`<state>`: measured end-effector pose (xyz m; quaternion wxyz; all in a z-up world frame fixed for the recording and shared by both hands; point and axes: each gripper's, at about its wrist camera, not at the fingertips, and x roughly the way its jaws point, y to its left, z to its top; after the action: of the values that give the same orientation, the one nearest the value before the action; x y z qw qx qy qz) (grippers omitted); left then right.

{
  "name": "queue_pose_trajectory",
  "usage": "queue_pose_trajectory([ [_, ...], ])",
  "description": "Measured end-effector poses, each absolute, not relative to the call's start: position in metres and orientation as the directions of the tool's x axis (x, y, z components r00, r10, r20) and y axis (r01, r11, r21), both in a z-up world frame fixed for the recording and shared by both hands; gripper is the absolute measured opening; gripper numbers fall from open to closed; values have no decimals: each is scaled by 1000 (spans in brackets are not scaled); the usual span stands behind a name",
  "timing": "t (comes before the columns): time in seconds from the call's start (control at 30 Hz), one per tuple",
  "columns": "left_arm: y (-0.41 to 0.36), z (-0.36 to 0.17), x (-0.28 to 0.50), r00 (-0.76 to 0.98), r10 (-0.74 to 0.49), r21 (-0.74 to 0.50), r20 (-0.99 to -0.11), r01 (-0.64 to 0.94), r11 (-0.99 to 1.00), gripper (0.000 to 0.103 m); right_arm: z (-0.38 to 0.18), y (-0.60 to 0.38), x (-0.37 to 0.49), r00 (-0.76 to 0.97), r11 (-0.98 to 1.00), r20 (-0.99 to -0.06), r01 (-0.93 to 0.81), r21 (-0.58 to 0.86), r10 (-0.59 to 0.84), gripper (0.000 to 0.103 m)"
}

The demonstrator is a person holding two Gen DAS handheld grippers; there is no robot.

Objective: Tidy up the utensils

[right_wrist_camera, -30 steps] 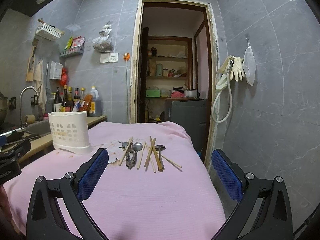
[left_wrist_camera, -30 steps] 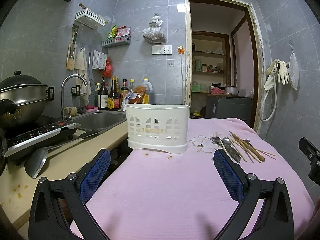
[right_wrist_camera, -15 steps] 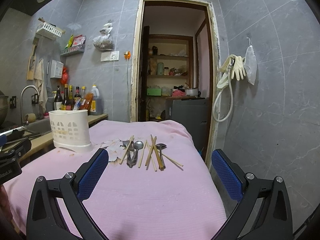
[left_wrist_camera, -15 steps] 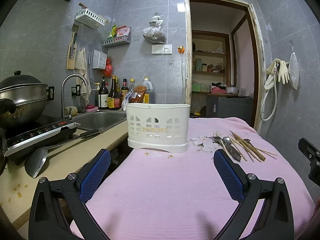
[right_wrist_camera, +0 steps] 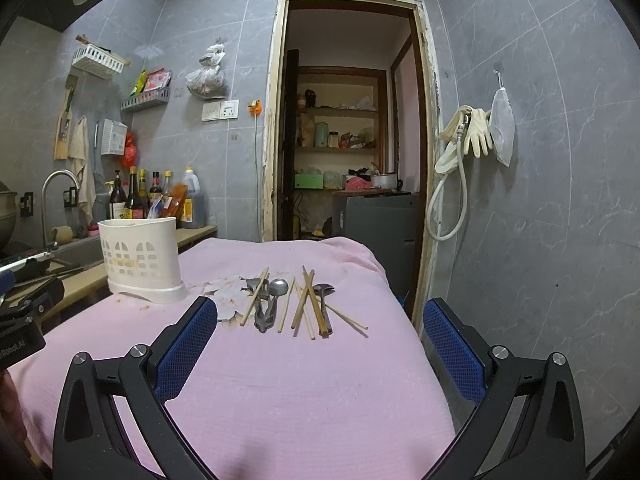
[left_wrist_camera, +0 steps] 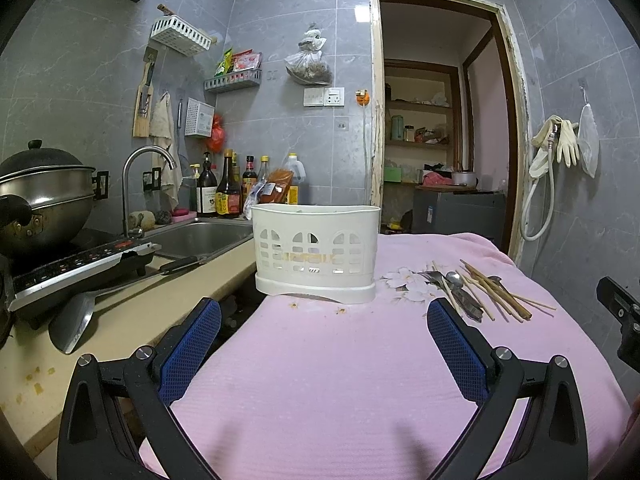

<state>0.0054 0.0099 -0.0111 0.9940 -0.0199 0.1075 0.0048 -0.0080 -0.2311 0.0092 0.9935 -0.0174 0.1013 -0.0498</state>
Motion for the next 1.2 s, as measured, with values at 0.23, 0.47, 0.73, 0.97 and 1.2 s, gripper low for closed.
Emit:
queue_pose_trajectory([
  [0.23, 10, -12, 5, 976, 5, -39, -216, -14, 999, 101, 5, -229, -8, 974, 995, -206, 90, -44, -98, 103],
  [0.47, 11, -12, 5, 976, 6, -39, -216, -15, 999, 101, 4, -229, -8, 972, 996, -216, 85, -41, -92, 103],
  [0.73, 10, -13, 5, 976, 7, -35, -219, -15, 999, 101, 5, -230, -7, 970, 996, -225, 84, -41, -92, 103],
  [0.97, 9, -15, 8, 975, 7, -24, -221, -12, 1000, 101, 5, -230, -7, 969, 996, -229, 84, -40, -91, 103],
  [1.2, -3, 4, 21, 980, -48, 3, -195, 49, 999, 101, 12, -241, 1, 968, 991, -216, 114, -71, -127, 103],
])
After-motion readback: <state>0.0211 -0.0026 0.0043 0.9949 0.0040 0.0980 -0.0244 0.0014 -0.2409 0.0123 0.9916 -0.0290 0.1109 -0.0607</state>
